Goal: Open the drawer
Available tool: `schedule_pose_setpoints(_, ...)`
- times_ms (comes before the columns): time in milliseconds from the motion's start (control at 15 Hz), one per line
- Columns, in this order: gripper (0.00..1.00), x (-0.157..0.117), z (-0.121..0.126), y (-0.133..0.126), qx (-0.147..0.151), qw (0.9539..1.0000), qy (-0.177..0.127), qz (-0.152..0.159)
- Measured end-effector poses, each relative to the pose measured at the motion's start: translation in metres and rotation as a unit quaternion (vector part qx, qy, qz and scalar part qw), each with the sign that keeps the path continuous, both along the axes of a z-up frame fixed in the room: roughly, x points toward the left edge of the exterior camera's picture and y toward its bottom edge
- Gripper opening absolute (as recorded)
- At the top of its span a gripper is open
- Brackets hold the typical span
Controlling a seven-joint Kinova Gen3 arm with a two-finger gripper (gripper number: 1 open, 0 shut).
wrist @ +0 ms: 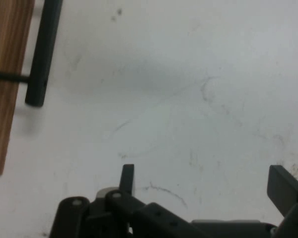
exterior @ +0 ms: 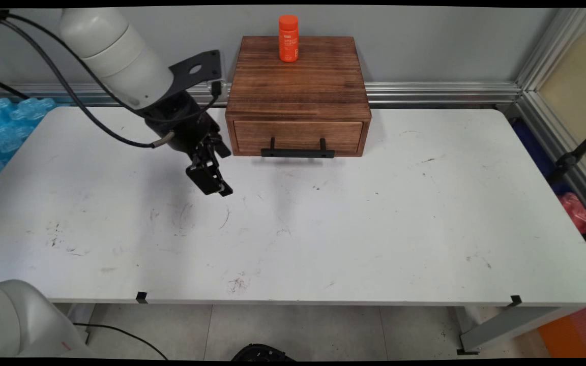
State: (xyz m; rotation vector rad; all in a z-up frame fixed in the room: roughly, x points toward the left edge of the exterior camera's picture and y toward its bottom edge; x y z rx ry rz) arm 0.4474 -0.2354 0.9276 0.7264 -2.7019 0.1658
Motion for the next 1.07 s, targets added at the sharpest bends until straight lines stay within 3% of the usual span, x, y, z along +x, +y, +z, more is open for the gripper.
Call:
schedule_pose_setpoints(133,1.0,-0.009,0.003,-0.003,-0.009,0.9997,-0.002,-0.021)
schedule_pose_setpoints(467,1.0,-0.03,-0.005,-0.014,-0.035,0.9987,0.004,-0.036)
schedule_pose_setpoints(1067,1.0,-0.056,-0.033,-0.041,-0.076,0.9971,0.003,-0.004)
